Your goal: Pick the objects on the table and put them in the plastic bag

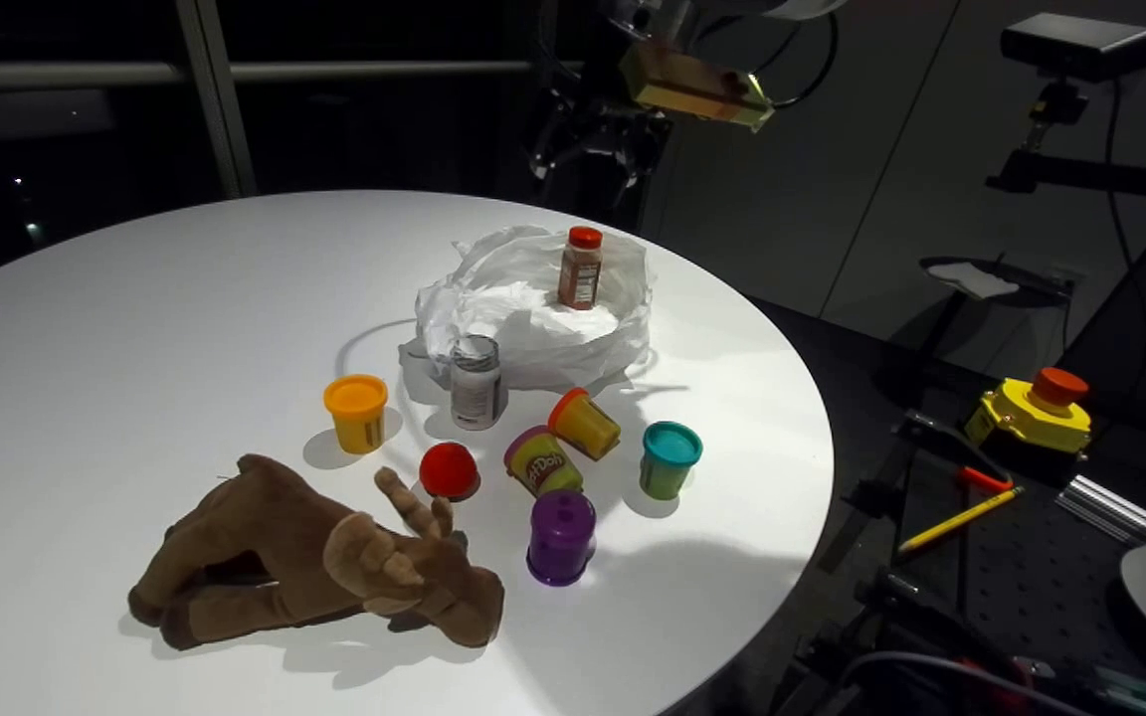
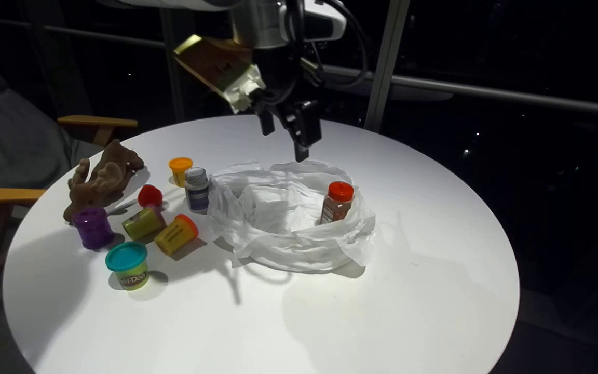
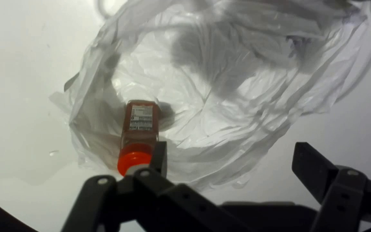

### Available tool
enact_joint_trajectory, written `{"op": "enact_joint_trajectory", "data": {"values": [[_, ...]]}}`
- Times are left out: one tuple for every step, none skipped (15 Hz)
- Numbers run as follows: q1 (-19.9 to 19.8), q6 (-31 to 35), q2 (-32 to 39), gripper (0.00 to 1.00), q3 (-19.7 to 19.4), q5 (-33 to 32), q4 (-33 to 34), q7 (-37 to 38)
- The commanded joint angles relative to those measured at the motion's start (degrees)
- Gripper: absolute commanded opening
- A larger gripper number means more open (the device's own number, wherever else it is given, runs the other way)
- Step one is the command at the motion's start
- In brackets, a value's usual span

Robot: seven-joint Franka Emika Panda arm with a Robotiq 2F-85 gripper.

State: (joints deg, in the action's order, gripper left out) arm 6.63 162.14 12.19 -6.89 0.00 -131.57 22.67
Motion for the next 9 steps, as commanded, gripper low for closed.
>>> {"op": "enact_joint_trajectory", "data": {"values": [[0.7,1.46,-10.75,1.0,4.12,0.66,-12.91,-2.36],[0.59,2.11,-12.45,1.0,5.83,1.53,-15.72,-3.78],[0.77,3.74,-12.94,1.0,7.14,1.37,-17.96,-4.38],[0.98,4.77,-13.87,1.0,8.49,1.29,-20.21,-5.09],[1.19,6.14,-14.12,1.0,9.49,-0.34,-22.12,-4.61],[1.23,7.51,-13.76,1.0,10.34,-2.67,-23.53,-3.35],[1.16,8.49,-13.76,1.0,11.09,-4.53,-24.98,-2.65],[1.95,8.82,-13.26,1.0,10.89,-6.43,-25.7,-1.87],[2.03,8.8,-12.65,1.0,11.26,-7.72,-26.19,-1.75]]}}
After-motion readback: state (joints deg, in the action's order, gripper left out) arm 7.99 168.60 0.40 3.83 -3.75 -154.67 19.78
